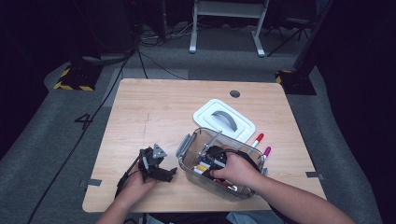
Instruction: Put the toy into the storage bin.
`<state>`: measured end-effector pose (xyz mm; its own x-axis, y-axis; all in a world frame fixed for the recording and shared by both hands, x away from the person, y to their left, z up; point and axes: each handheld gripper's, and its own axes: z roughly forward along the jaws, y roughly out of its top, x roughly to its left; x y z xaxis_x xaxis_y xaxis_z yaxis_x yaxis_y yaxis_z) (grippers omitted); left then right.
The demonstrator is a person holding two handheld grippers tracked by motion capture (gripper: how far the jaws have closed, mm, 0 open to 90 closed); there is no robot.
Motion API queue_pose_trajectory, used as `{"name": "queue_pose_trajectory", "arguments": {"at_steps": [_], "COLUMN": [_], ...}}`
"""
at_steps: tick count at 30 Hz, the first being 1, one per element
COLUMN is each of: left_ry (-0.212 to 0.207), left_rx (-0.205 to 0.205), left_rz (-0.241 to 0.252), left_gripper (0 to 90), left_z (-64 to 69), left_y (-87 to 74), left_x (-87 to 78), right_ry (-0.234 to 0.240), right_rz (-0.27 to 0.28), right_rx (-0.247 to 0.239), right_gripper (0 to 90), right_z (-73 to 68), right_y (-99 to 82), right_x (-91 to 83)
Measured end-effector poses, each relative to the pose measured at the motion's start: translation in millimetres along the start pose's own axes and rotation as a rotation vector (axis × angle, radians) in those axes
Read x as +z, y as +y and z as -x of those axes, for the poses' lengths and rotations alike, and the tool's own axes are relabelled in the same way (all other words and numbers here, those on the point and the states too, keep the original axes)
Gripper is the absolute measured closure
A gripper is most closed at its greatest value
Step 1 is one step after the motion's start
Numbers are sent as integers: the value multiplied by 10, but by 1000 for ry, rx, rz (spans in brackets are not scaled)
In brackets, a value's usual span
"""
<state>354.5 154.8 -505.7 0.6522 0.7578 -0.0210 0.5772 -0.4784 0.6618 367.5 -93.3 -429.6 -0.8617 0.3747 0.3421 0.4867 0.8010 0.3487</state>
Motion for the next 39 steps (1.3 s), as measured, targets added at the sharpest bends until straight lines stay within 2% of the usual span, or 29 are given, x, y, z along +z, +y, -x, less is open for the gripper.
{"name": "queue_pose_trajectory", "arguments": {"at_steps": [4,7,8,10,13,15,16,17,18,20,23,24,26,28,30,32,33,39], "left_ry": [0,-2,-2,0,0,0,0,0,0,0,0,0,0,0,0,0,0,0], "left_rx": [0,-4,-4,0,2,2,2,2,2,2,2,2,2,2,2,2,2,2], "left_rz": [-1,0,0,0,0,0,0,0,0,0,0,0,0,0,0,0,0,0], "left_gripper": [1,1,1,1,1,1,1,1,1,1,1,1,1,1,1,1,1,1], "left_z": [0,2,2,0,-2,-2,-2,-2,-2,-2,-2,-2,-2,-2,-2,-2,-2,-2], "left_y": [0,-1,-1,-1,-1,-1,-1,-1,-1,0,-1,0,-1,-1,-1,-1,-1,-1], "left_x": [-1,0,0,0,0,0,0,0,0,0,0,0,0,0,0,0,0,0], "right_ry": [-16,-41,-55,-66,-95,-127,-127,-153,-153,-178,-223,-254,-265,-311,-328,-363,-363,-423], "right_rz": [53,91,110,121,156,200,200,234,234,273,319,344,354,383,389,394,394,378], "right_rx": [-6,-15,-16,-18,-8,6,6,21,21,33,64,84,90,134,145,194,194,289], "right_gripper": [632,630,625,625,623,614,614,607,607,601,587,581,576,575,575,569,569,548], "right_z": [14,17,21,27,44,82,82,117,117,161,233,293,320,435,475,592,592,824], "right_y": [7,19,20,17,-7,-49,-49,-89,-89,-138,-223,-290,-317,-441,-482,-608,-608,-863], "right_x": [-34,-114,-187,-230,-387,-577,-577,-717,-717,-862,-1078,-1209,-1253,-1417,-1455,-1530,-1530,-1538]}}
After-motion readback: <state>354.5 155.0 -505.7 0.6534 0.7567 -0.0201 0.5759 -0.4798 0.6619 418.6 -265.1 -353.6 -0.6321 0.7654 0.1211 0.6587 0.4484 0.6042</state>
